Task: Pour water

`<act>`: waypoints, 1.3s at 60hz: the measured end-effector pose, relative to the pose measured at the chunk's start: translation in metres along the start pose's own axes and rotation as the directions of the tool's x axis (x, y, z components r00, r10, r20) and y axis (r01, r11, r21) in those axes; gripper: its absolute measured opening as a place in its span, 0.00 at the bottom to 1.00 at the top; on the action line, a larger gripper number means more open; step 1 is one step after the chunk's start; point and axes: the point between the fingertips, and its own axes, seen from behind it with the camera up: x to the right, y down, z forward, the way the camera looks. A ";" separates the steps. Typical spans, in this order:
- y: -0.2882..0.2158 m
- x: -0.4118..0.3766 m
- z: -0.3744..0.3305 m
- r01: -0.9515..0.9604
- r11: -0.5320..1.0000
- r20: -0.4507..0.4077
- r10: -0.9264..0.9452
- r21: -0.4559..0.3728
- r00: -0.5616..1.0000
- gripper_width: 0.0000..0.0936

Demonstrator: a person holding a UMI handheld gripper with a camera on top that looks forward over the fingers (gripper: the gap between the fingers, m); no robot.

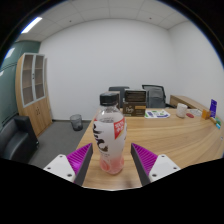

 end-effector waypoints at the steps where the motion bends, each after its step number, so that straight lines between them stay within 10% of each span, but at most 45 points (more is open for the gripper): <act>1: 0.000 0.001 0.006 -0.002 1.000 -0.005 0.002 0.000 1.000 0.82; 25: -0.005 -0.005 0.044 0.048 0.998 0.040 -0.049 0.026 0.998 0.33; 54: -0.214 0.067 0.041 -0.383 0.917 0.347 0.325 0.109 0.880 0.33; 67: -0.318 0.184 0.100 -0.790 0.611 0.531 0.685 -0.046 0.499 0.33; 78: -0.335 0.286 0.170 -0.940 0.205 0.514 0.857 -0.272 0.038 0.33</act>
